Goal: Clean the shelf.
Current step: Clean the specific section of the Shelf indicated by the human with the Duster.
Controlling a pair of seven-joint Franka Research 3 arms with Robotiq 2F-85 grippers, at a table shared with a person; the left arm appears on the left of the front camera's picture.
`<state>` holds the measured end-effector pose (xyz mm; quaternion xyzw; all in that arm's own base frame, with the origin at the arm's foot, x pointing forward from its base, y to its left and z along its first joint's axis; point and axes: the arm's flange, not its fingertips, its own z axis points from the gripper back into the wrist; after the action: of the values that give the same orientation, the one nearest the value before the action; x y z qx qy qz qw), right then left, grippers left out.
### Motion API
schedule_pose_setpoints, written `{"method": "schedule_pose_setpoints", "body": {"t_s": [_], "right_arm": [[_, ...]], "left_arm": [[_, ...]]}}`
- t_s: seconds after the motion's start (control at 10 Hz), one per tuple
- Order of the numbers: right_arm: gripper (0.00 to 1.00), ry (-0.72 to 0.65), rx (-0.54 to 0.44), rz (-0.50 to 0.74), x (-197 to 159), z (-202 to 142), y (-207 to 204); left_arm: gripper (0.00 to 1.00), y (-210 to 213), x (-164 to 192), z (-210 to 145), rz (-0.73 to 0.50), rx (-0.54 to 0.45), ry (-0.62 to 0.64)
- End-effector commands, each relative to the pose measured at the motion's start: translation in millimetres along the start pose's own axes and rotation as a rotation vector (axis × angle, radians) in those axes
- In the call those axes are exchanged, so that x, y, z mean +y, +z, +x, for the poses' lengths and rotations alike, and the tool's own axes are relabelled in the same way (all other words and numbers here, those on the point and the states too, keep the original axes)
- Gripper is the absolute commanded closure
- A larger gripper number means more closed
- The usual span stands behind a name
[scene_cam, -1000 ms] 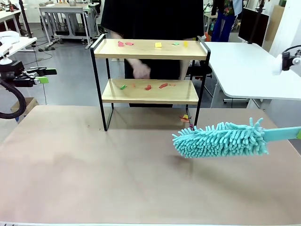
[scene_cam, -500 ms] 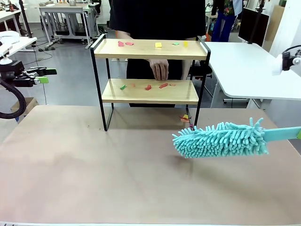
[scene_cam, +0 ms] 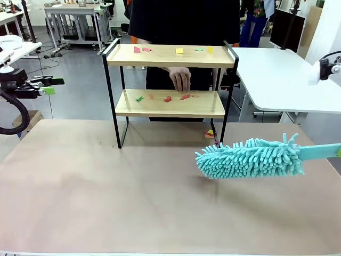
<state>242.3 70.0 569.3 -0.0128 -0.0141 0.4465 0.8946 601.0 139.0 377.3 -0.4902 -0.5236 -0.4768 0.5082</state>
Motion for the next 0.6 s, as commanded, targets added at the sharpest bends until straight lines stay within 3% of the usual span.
{"method": "schedule_pose_setpoints", "body": {"t_s": [0.0,0.4,0.5], "right_arm": [[0.87,-0.012,-0.020,0.003,-3,1,2],[0.87,0.000,0.000,0.000,0,0,0],[0.87,-0.006,-0.050,0.033,9,6,11]], "left_arm": [[0.00,0,-2,2,0.001,0.008,-0.013],[0.00,0,-2,2,0.001,0.008,-0.013],[0.00,0,-2,2,0.001,0.008,-0.013]]}}
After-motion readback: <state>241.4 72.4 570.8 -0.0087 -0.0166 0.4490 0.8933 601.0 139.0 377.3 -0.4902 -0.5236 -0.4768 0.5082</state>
